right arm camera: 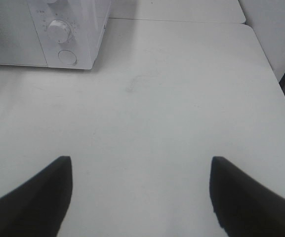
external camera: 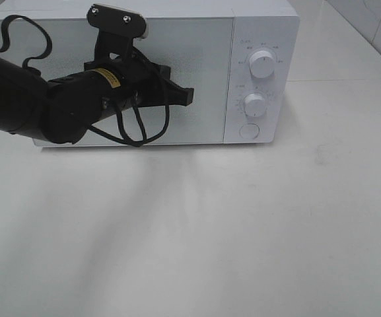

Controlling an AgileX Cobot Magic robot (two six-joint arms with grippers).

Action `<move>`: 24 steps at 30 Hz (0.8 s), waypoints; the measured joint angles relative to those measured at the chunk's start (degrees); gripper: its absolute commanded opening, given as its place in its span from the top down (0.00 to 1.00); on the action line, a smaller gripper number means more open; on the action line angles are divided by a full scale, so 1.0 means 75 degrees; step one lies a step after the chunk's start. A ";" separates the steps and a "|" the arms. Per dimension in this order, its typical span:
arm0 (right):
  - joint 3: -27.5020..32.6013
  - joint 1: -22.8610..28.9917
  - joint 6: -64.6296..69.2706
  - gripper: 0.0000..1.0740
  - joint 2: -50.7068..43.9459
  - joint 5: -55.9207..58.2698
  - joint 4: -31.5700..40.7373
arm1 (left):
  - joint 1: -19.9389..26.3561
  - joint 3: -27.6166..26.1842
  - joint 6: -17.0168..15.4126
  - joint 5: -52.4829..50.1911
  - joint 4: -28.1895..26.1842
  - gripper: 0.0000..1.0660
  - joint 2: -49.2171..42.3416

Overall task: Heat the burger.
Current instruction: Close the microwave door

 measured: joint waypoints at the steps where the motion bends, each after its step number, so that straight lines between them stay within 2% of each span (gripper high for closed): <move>1: 0.0000 0.0000 0.0000 0.30 0.0000 0.0000 0.0000 | -0.0023 -0.0076 0.0023 0.0046 0.0015 1.00 0.0038; 10: 0.0000 0.0000 0.0000 0.30 0.0000 0.0000 0.0000 | -0.0099 -0.0321 0.0099 0.0390 0.0038 1.00 0.0145; 16: 0.0000 0.0000 0.0000 0.30 0.0000 0.0000 0.0000 | -0.0008 -0.0351 0.0099 0.1306 -0.0237 1.00 -0.0183; 24: 0.0000 0.0000 0.0000 0.30 0.0000 0.0000 0.0000 | 0.0206 0.0252 0.0099 0.2093 -0.0726 1.00 -0.1146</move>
